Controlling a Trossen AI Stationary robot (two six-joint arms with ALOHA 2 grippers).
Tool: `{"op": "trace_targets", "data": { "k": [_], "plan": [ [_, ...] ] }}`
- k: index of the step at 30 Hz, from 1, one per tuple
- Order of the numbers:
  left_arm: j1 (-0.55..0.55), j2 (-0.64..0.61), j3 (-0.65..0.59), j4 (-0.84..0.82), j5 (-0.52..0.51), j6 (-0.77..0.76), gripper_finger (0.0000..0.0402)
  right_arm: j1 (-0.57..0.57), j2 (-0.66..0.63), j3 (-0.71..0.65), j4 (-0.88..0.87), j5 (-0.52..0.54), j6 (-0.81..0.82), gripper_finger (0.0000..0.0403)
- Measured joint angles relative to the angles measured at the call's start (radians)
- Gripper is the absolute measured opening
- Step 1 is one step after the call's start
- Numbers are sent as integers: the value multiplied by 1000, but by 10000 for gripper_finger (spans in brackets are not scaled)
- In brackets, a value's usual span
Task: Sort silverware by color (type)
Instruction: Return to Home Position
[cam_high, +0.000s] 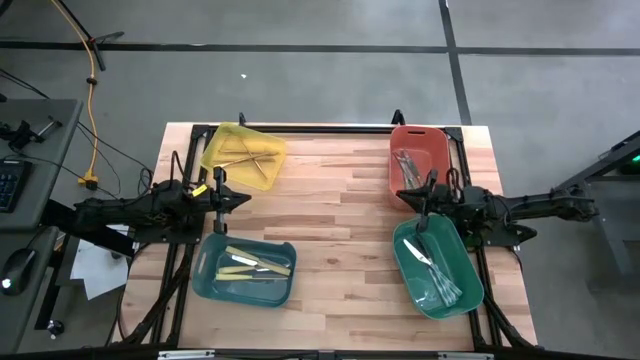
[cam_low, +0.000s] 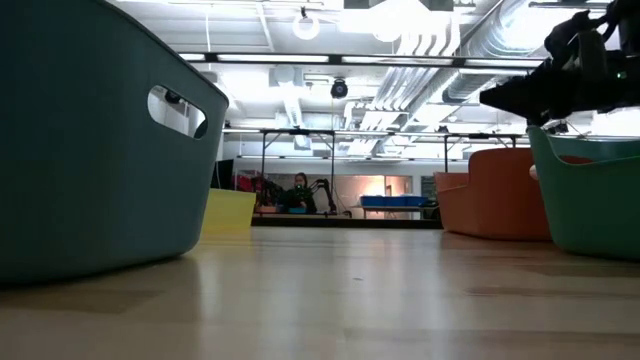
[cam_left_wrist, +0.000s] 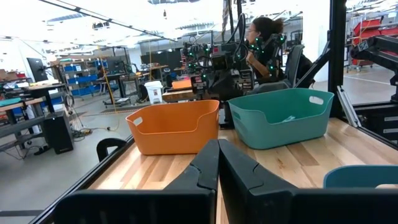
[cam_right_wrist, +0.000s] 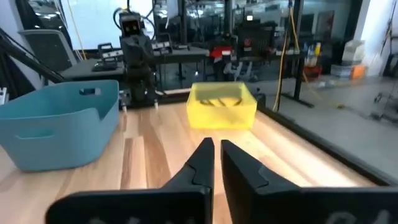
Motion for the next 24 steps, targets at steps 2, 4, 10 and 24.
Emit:
{"op": "trace_targets", "data": {
  "k": [2, 4, 10, 24],
  "plan": [
    [0, 0, 0, 0, 0, 0, 0, 0, 0, 0, -23, -3, 24, 14],
    [0, 0, 0, 0, 0, 0, 0, 0, 0, 0, -62, -4, 41, 23],
    [0, 0, 0, 0, 0, 0, 0, 0, 0, 0, -134, -7, 24, 3],
    [0, 0, 0, 0, 0, 0, 0, -101, -66, 0, -240, -77, -6, 0]
  ]
}}
